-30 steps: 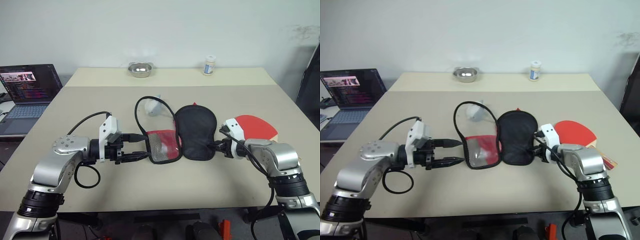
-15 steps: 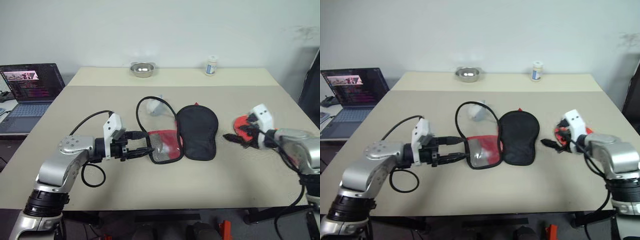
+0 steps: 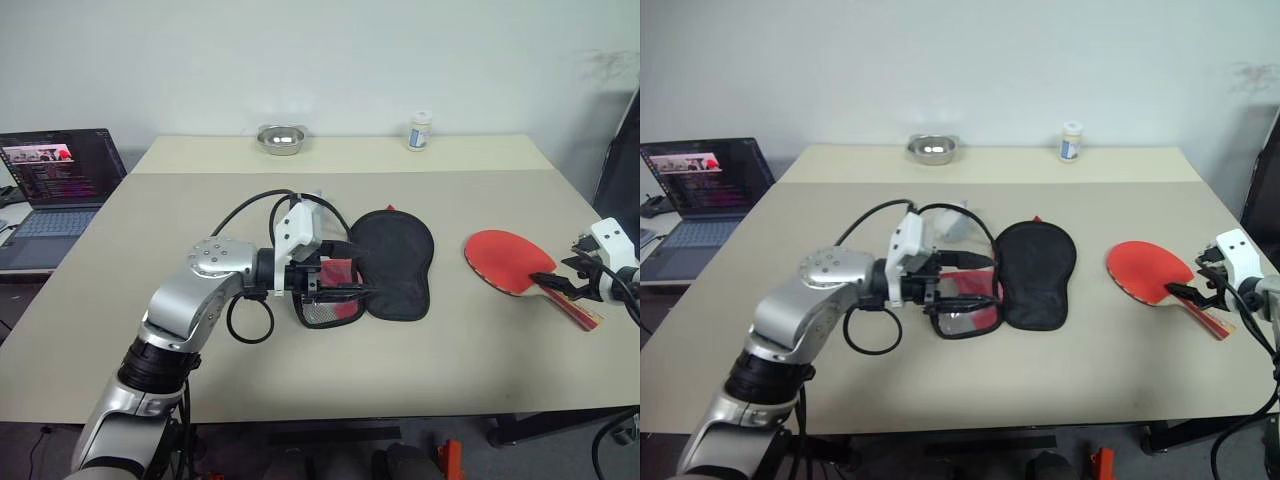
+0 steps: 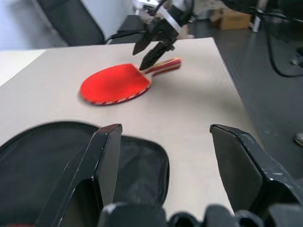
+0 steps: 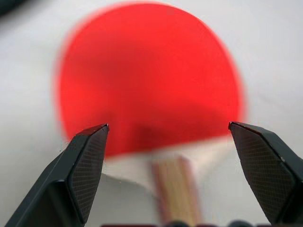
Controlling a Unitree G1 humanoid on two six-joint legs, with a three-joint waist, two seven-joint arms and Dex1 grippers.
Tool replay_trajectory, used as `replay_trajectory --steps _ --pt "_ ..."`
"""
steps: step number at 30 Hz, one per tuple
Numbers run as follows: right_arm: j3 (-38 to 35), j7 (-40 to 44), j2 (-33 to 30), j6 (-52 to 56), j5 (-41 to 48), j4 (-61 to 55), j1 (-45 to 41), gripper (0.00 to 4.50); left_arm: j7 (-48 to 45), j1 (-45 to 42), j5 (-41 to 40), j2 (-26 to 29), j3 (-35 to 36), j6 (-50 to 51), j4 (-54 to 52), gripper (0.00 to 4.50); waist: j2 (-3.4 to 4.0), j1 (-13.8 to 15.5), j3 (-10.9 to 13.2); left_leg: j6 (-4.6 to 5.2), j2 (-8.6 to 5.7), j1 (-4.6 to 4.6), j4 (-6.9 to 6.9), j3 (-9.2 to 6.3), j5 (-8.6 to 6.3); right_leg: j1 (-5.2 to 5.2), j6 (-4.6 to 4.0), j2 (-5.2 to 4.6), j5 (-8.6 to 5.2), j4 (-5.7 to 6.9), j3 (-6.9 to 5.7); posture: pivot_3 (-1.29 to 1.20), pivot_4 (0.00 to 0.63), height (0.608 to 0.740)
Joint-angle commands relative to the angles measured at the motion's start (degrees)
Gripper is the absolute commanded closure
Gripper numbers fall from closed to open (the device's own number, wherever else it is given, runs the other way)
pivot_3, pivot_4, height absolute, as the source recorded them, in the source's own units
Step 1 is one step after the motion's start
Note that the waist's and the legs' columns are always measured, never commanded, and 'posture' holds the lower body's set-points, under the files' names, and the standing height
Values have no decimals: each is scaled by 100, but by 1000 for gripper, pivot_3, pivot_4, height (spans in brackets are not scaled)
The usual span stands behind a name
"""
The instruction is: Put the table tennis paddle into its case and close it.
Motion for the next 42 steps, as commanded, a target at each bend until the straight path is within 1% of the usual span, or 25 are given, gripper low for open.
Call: replay_trajectory --steps 1,5,15,18,19,23,24,27,32,34,37,38,40,42 --pt "260 403 -95 -381 -346 544 -298 40 -161 -120 94 -19 -15 -249 74 1265 1 -24 0 0 3 0 0 -1 0 0 -1 5 0 0 0 0 150 740" --pt "442 669 -17 -626 -554 1027 -451 40 -229 -75 120 -5 28 -318 135 1265 3 -56 -1 -1 6 1 1 -2 0 -2 -2 7 -1 3 5 0 150 740" --pt "412 354 331 -906 -804 1897 -903 40 -221 46 182 42 107 -363 156 1265 1 -111 -1 -1 5 16 8 18 0 0 26 -5 16 2 62 0 150 740" --pt "376 295 417 -903 -825 2017 -960 585 -213 72 198 49 114 -393 174 1265 -1 -123 -2 -1 4 30 8 28 0 5 33 -4 21 3 78 0 150 740" --pt "362 285 441 -902 -826 2046 -977 833 -207 74 201 47 116 -397 183 1265 -3 -126 -3 0 4 38 9 34 0 10 35 -3 25 4 84 0 150 740" --pt "310 276 594 -848 -798 2070 -1056 2065 -201 94 207 49 135 -414 210 1265 -5 -130 -2 0 5 77 9 43 0 43 41 -3 31 -2 97 0 150 740" --pt "313 267 620 -841 -810 2063 -1066 2469 -202 99 209 53 142 -419 215 1265 -5 -132 -2 0 5 90 7 46 -1 55 41 -3 31 -5 101 0 150 740" --pt "266 155 692 -816 -831 2066 -1126 3397 -192 96 226 72 179 -442 266 1265 -11 -146 -5 0 6 97 7 46 -1 62 41 -3 31 -5 102 0 150 740" --pt "65 -336 733 -690 -791 1987 -1349 3420 -144 173 205 184 349 -459 302 1265 -11 -189 -5 1 7 99 7 49 -1 62 44 -4 32 -3 108 0 150 740" --pt "-58 -497 749 -555 -693 1745 -1457 3420 -141 272 193 313 494 -477 314 1265 -10 -199 -4 1 9 98 6 49 -1 60 45 -7 33 -2 110 0 150 740" --pt "-257 -445 793 -24 -433 930 -1419 3420 -153 462 224 559 704 -547 342 1265 1 -201 2 1 10 83 -4 52 -1 40 44 -7 32 -1 114 0 150 740" --pt "-357 -468 828 293 -293 468 -1314 3420 -137 521 250 637 771 -584 370 1265 3 -201 2 1 10 71 -5 53 -1 26 44 -6 32 0 116 0 150 740" --pt "-514 -611 935 972 -51 -681 -946 3420 -98 608 318 746 862 -687 420 1265 5 -186 3 0 15 14 -1 49 1 -23 44 -5 33 8 111 0 150 740" --pt "-778 -1037 1247 1833 246 -1973 -579 3420 -51 653 308 772 939 -704 432 1265 5 -146 2 -1 20 1 2 40 0 -29 44 -5 33 3 104 0 150 740"
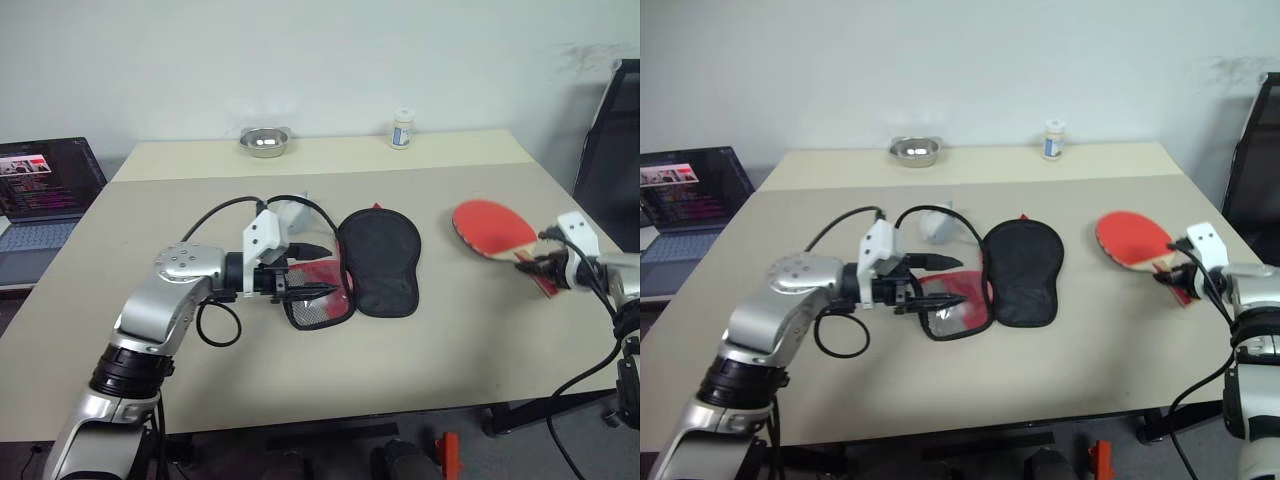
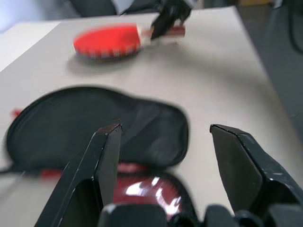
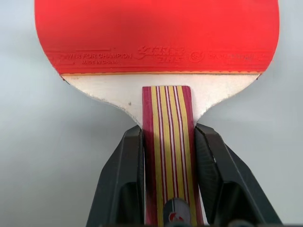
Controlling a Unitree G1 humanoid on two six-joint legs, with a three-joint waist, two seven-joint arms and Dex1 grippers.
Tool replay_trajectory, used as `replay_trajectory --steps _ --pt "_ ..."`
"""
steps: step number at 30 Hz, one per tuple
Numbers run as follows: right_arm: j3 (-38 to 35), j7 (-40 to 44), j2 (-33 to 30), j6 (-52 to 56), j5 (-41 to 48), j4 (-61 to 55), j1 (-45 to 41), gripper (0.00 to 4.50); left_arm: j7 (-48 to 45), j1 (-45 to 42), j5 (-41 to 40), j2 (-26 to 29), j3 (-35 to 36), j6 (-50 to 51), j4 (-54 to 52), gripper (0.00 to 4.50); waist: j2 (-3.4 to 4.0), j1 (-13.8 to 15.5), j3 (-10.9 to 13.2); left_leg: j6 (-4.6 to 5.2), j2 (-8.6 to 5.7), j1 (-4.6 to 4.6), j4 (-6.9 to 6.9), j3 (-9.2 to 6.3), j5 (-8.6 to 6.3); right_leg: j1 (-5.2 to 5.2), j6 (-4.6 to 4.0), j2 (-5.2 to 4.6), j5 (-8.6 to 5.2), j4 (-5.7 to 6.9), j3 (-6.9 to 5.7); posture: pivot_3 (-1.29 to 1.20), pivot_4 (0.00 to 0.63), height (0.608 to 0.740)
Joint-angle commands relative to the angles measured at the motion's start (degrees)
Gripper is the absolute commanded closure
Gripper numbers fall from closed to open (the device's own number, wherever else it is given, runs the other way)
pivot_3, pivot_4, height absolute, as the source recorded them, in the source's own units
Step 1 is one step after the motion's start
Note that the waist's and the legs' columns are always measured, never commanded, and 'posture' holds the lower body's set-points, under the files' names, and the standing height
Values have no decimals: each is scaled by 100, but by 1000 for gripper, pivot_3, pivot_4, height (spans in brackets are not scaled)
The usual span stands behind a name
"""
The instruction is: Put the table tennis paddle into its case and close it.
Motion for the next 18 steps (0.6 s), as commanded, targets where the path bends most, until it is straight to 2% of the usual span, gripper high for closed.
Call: replay_trajectory --steps 1,5,9,13,15,18 --pt "-552 -686 457 1370 604 -2239 437 3420 95 18 -2 90 293 -148 -52 1265 0 43 0 0 2 -3 -1 -3 0 0 0 0 0 -3 -3 0 150 740" --pt "-1140 -2015 1825 3221 1035 -4391 657 3420 94 71 -67 88 364 -162 -127 1265 1 72 0 -1 -1 -7 0 -4 0 -3 1 -22 0 -1 -6 0 150 740" --pt "-1348 -3112 3423 4551 1110 -5794 684 3420 39 68 -132 101 446 -208 -132 1265 1 80 0 -1 -4 -8 2 -7 0 -3 1 -27 0 4 -13 0 150 740" --pt "-1215 -3757 4448 5035 1012 -6451 749 3420 31 47 -147 116 486 -237 -118 1265 1 88 0 0 -8 -10 1 -11 0 -3 0 -26 0 2 -17 0 150 740" --pt "-996 -4051 4934 4814 908 -6303 978 3420 42 49 -141 118 482 -244 -112 1265 -2 95 -2 0 -11 -11 2 -12 0 -2 0 -25 0 0 -19 0 150 740" --pt "-806 -4248 5102 4426 817 -5987 1146 3420 67 43 -122 110 459 -253 -117 1265 -5 93 -4 1 -15 -11 1 -11 -1 0 1 -25 0 -5 -19 0 150 740"
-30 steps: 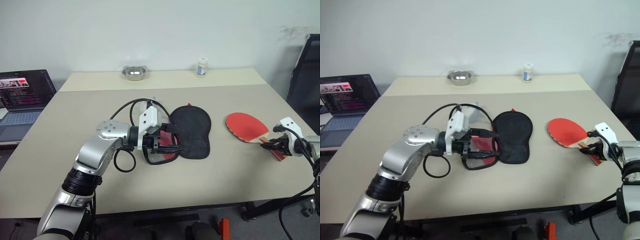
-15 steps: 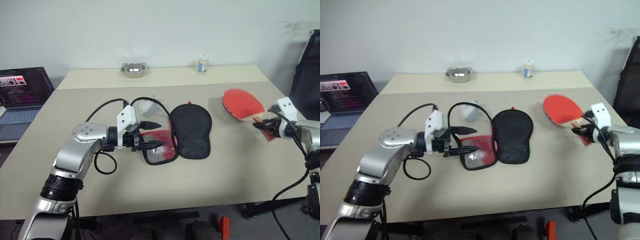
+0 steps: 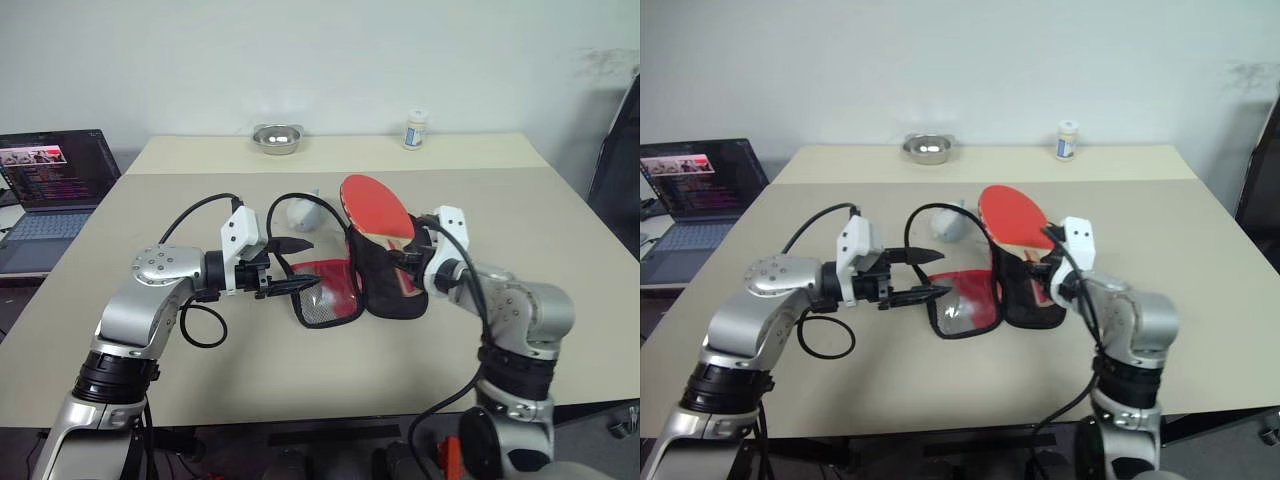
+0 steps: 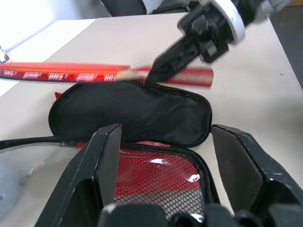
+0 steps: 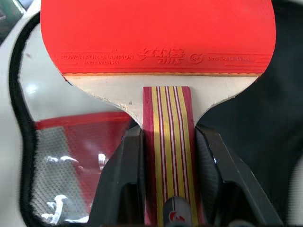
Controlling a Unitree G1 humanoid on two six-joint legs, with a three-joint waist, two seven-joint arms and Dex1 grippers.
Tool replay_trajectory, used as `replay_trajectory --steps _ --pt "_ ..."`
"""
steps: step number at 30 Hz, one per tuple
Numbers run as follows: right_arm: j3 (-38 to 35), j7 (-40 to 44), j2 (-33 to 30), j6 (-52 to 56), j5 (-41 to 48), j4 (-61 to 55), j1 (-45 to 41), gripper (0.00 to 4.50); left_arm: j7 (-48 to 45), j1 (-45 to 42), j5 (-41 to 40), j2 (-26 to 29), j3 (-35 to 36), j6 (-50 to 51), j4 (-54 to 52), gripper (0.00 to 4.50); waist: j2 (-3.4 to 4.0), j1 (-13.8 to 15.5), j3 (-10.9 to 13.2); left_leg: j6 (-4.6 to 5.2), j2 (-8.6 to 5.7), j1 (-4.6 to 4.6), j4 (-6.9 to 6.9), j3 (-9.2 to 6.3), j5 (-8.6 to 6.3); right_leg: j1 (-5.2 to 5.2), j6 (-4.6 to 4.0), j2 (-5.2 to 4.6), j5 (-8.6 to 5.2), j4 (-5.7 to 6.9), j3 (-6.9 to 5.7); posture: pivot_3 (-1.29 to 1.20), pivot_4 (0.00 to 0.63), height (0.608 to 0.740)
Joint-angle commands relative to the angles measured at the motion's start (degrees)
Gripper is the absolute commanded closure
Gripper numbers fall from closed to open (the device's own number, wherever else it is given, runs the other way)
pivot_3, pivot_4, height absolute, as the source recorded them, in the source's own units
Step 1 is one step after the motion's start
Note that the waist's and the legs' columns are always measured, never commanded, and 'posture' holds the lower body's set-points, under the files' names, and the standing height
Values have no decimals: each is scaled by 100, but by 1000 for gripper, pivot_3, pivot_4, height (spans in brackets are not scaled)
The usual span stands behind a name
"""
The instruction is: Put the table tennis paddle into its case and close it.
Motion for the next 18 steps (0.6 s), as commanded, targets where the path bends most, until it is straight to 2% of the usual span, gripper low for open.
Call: replay_trajectory --steps 1,9,18 --pt "131 -229 38 -533 -104 186 22 3420 20 -69 -37 47 165 -120 -177 1265 0 -3 0 0 -2 0 0 2 0 0 0 1 0 0 1 0 150 740" --pt "284 -540 16 -1399 -214 837 60 3420 16 -46 -47 75 172 -118 -234 1265 0 -27 0 1 5 0 -3 -2 0 -2 0 5 0 0 0 0 150 740" --pt "322 -771 8 -1527 -229 970 183 3420 13 -75 -12 131 195 -191 -175 1265 0 -33 0 1 6 0 -3 -3 0 -2 0 5 0 0 0 0 150 740"
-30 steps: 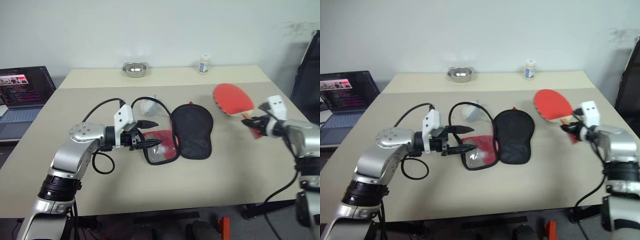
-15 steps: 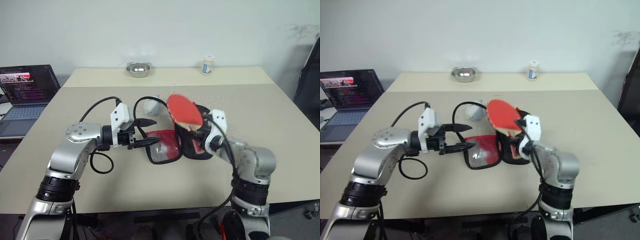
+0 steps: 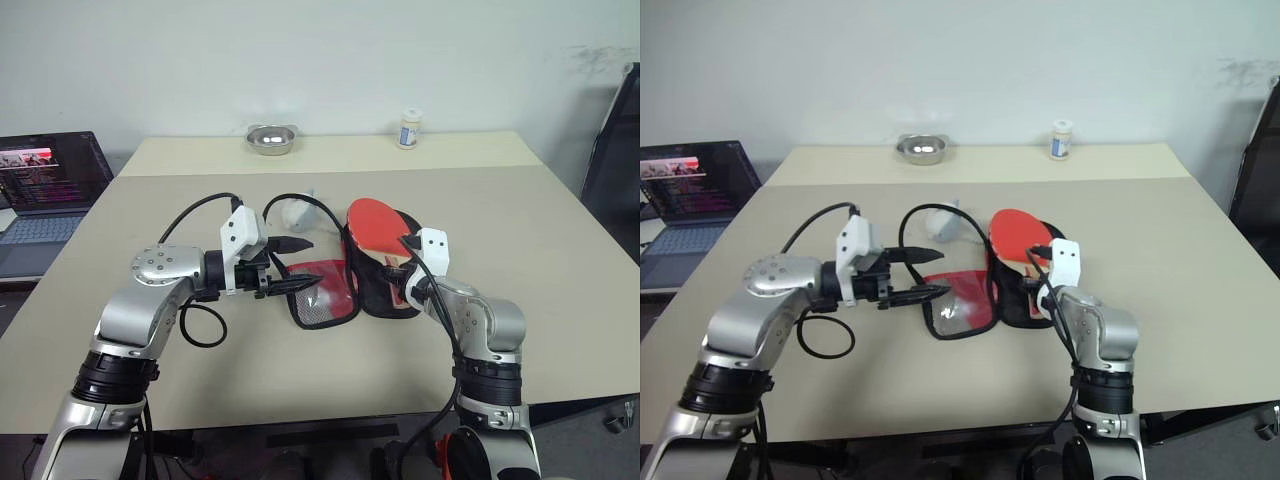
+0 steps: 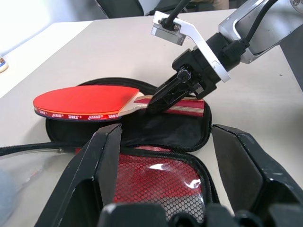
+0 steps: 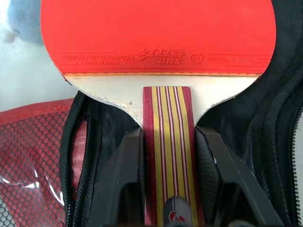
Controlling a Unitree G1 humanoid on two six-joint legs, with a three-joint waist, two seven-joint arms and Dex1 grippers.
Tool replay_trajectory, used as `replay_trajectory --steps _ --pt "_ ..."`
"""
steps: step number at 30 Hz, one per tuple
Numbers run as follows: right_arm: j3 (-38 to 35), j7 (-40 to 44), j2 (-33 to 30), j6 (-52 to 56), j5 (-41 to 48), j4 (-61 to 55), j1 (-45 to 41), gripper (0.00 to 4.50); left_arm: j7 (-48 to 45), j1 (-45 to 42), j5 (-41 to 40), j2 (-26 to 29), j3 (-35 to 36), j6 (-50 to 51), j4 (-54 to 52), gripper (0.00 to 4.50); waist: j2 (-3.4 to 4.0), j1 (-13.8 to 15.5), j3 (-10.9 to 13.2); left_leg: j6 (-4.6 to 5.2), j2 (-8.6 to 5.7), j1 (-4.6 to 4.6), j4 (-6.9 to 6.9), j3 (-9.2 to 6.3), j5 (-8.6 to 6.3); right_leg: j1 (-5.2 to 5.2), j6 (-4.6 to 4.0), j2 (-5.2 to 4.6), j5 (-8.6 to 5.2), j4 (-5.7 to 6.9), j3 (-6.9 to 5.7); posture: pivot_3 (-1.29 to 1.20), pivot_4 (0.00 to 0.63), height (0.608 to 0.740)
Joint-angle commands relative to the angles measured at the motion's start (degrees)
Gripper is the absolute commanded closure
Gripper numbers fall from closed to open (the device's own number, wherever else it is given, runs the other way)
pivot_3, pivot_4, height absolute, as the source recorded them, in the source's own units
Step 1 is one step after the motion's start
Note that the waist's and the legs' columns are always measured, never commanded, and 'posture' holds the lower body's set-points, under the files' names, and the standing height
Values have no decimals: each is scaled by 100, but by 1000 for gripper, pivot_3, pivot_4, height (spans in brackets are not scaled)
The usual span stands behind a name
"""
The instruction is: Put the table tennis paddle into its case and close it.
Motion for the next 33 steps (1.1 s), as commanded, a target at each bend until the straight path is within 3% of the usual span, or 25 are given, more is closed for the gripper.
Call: replay_trajectory --steps 1,21,22,24,30,31,33 --pt "21 -133 6 -192 -5 -117 22 3420 7 -71 -19 81 189 -124 -164 1265 0 1 0 0 -1 0 0 1 0 0 0 0 0 0 0 0 150 740" --pt "-123 -552 -84 -364 9 -40 286 3420 1 -17 -2 89 140 -200 -133 1265 0 22 0 0 -5 0 1 -1 0 2 1 0 0 -2 -2 0 150 740" --pt "-148 -588 -63 -394 11 -23 288 2705 5 -8 -3 92 143 -198 -136 1265 0 22 0 0 -5 0 1 -1 0 2 1 0 0 -2 -2 0 150 740" --pt "-139 -621 -63 -465 3 18 291 2263 10 9 -5 100 151 -196 -145 1265 0 22 0 0 -5 -1 1 -1 0 2 1 0 0 -3 -2 0 150 740" --pt "82 -635 -53 -608 -13 87 309 278 42 66 -17 125 190 -177 -183 1265 -2 16 -1 0 -3 1 1 -3 0 3 1 0 0 -1 -4 0 150 740" --pt "173 -592 -78 -644 -13 30 321 36 53 83 -15 134 203 -175 -187 1265 -2 16 -2 0 -3 2 1 -3 0 4 1 0 0 -1 -4 0 150 740" --pt "321 -473 -125 -667 47 -167 316 36 87 129 -7 161 246 -171 -173 1265 -2 15 -1 0 -5 2 2 -2 0 5 1 0 0 -2 -3 0 150 740"
